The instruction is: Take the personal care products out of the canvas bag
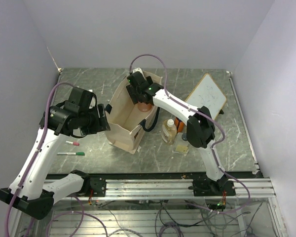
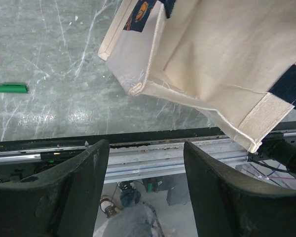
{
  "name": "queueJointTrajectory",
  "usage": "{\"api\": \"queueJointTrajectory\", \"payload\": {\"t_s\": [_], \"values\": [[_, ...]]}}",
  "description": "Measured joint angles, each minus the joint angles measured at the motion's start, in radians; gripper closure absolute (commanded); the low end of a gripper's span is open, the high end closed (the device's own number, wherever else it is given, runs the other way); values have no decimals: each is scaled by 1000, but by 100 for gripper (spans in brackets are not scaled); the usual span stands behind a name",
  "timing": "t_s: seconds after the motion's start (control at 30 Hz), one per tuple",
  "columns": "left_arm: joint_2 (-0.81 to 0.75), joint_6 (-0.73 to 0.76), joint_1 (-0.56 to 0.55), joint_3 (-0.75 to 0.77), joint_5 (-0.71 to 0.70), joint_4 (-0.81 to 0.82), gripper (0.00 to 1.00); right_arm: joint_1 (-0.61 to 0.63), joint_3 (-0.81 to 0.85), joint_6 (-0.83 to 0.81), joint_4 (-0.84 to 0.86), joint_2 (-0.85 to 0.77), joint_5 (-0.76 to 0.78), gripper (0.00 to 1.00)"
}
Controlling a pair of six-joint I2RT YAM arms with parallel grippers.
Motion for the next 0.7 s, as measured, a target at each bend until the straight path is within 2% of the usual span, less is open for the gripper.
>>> {"api": "queueJointTrajectory", "payload": {"t_s": [0.4,0.53,0.7], "values": [[27,22,0,41,-31,-8,28,-16,52,-10,20,69,-12,28],[27,22,0,41,-34,-8,28,-20,56,-11,24,73,-19,10],[26,21,0,41,-33,-6,28,-23,59,-13,31,87,-35,5]]}}
